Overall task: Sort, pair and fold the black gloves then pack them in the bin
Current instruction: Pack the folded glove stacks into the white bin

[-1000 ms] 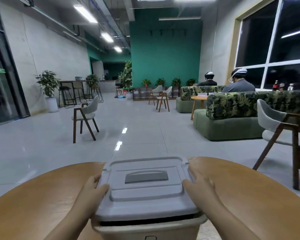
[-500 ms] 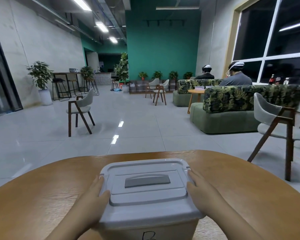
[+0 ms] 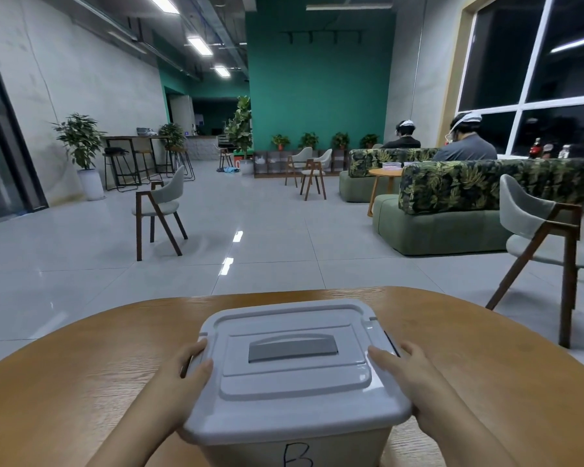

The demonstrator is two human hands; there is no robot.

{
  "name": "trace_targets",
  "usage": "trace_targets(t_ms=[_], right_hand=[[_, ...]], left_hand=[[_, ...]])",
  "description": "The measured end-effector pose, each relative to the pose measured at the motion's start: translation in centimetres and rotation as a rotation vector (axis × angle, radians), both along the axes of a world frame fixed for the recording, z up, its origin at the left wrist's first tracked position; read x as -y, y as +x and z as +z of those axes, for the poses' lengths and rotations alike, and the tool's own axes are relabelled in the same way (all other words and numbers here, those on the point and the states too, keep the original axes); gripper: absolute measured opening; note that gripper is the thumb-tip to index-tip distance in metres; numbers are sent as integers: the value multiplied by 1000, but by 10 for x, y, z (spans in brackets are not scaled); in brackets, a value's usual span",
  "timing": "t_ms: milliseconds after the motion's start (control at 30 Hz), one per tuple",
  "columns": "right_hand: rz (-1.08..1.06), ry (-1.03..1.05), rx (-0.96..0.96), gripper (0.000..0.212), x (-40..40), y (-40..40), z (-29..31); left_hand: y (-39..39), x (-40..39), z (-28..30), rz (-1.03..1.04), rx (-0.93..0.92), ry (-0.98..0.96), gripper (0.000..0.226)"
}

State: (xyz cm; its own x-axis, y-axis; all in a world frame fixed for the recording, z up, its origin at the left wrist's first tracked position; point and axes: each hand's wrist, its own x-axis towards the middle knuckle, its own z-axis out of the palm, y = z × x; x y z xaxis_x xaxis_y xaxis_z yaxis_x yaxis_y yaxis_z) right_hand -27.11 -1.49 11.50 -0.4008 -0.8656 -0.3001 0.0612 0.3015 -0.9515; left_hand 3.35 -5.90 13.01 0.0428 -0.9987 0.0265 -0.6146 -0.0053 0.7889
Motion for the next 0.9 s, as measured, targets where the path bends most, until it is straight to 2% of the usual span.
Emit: trace_targets(t_ms=[33, 67, 133, 200, 367, 533, 600, 667, 767, 833, 867, 900], right_hand=[[-7, 9, -5, 68, 1, 0, 0], [-14, 1, -51, 56, 0, 1, 1], [-38, -50, -214, 30, -1, 3, 4], [-35, -112, -374, 17, -4, 6, 9], [-15, -166, -643, 9, -7, 13, 15], [28, -145, -794, 11, -9, 15, 17], [96, -141, -842, 25, -5, 14, 15], [238, -125, -980, 47, -2, 13, 15], [469, 11, -1104, 61, 2, 8, 22], [565, 106, -1152, 91, 2, 8, 29], [559, 157, -1193, 108, 4, 9, 27], [565, 219, -1210, 119, 9, 11, 26]], left_hand=[[-1, 0, 1, 6, 5, 9, 39], [-2, 0, 3, 13, 25, 23, 39], [-5, -2, 6, 36, 99, 19, 40], [-9, -8, 9, 75, 165, -23, 40], [-17, -16, 8, 160, 248, -141, 60], [-20, -16, 8, 151, 259, -119, 61], [-21, -14, 5, 119, 267, -108, 62], [-19, -9, 1, 94, 385, -88, 64], [-13, 2, -6, 86, 497, -92, 74], [-8, 12, -17, 70, 601, -295, 89], [-7, 15, -25, 81, 637, -426, 86], [0, 22, -39, 36, 653, -429, 76]])
